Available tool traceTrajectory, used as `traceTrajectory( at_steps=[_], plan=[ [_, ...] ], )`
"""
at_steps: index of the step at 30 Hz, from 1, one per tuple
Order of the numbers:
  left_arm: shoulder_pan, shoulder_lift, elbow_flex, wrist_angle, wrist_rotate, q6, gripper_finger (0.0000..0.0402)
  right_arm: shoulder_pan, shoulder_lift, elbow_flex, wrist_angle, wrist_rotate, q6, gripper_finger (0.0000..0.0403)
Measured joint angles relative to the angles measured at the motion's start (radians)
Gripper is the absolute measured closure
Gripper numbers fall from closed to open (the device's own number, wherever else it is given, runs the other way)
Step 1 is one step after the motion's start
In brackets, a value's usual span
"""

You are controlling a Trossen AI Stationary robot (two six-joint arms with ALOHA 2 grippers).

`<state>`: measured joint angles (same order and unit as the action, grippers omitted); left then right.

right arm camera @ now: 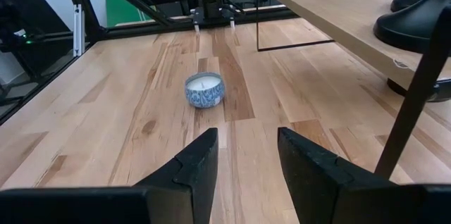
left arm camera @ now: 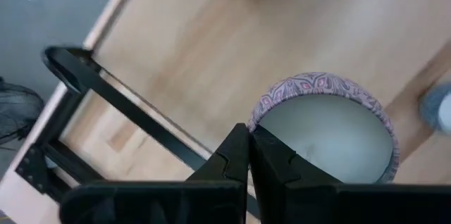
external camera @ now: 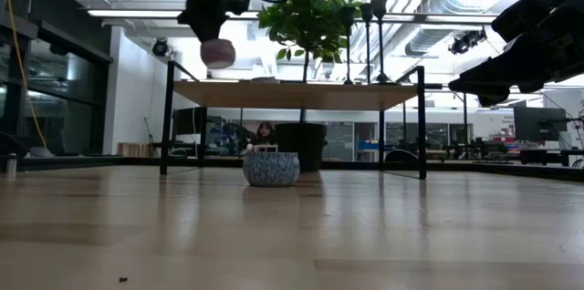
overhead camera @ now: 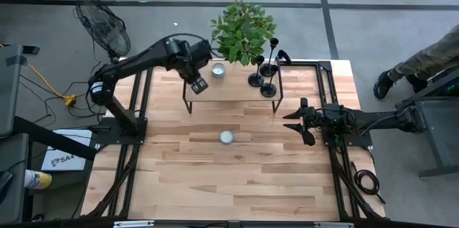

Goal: Pick & Place candle stick holders
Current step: Put the red scented candle on the shelf

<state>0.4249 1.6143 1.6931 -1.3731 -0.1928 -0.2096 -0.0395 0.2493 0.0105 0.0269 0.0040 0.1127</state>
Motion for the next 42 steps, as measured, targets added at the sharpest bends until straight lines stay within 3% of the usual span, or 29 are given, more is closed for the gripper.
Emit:
traceTrajectory(
  at_steps=[6,12,26,42],
  plan=[
    [0.037,0.084,0.094,-0.06,0.0,0.061,0.0401,0.0,0.0,0.0,0.0,0.0,0.001,0.0261],
    [0.033,0.135,0.11,-0.13,-0.011,0.268,0.0401,0.0,0.0,0.0,0.0,0.0,0.001,0.0261],
    [0.033,0.136,0.112,-0.067,0.027,0.714,0.0401,0.0,0.0,0.0,0.0,0.0,0.0,0.0261],
    [0.1,0.136,0.112,-0.023,0.124,0.849,0.0401,0.0,0.0,0.0,0.0,0.0,0.001,0.0261]
  ],
)
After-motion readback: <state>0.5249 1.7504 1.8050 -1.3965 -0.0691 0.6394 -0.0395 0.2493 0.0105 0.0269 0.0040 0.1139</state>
